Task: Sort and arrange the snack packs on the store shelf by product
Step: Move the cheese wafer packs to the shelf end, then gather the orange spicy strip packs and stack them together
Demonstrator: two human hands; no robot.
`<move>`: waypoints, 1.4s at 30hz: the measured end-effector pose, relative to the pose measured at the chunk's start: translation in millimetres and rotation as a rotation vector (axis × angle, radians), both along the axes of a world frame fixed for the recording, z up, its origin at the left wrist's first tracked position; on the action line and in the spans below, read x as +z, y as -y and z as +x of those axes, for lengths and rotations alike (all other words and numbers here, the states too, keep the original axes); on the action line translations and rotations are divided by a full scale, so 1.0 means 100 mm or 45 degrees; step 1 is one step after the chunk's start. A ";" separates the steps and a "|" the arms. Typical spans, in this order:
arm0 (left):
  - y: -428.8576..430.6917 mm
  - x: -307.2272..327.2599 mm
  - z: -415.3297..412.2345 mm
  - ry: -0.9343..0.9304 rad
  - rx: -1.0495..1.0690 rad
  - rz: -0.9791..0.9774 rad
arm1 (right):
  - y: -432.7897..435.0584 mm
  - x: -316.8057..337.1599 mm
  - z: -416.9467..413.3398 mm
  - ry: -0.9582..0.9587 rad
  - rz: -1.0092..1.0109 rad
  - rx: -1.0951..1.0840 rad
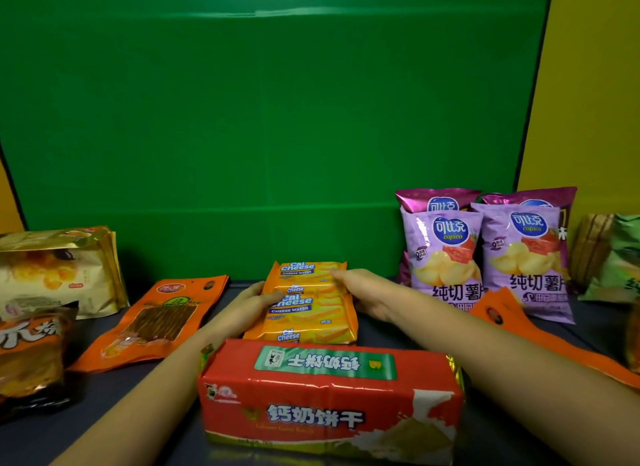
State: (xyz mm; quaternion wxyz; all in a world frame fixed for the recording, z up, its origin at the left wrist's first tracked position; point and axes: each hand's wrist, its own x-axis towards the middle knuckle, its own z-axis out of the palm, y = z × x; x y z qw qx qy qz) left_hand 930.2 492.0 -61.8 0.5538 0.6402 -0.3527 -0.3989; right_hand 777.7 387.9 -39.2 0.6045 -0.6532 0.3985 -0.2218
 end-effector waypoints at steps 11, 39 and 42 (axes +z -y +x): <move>-0.36 0.35 -0.05 0.490 0.255 -0.235 | -0.34 0.49 -0.72 0.002 -0.485 0.103; -0.54 0.03 -3.19 1.354 -0.104 -0.152 | -0.15 -0.05 -3.50 -0.819 -0.909 0.295; -0.58 -0.23 -3.34 1.532 0.058 -0.138 | -0.11 -0.15 -3.51 -0.824 -1.008 0.280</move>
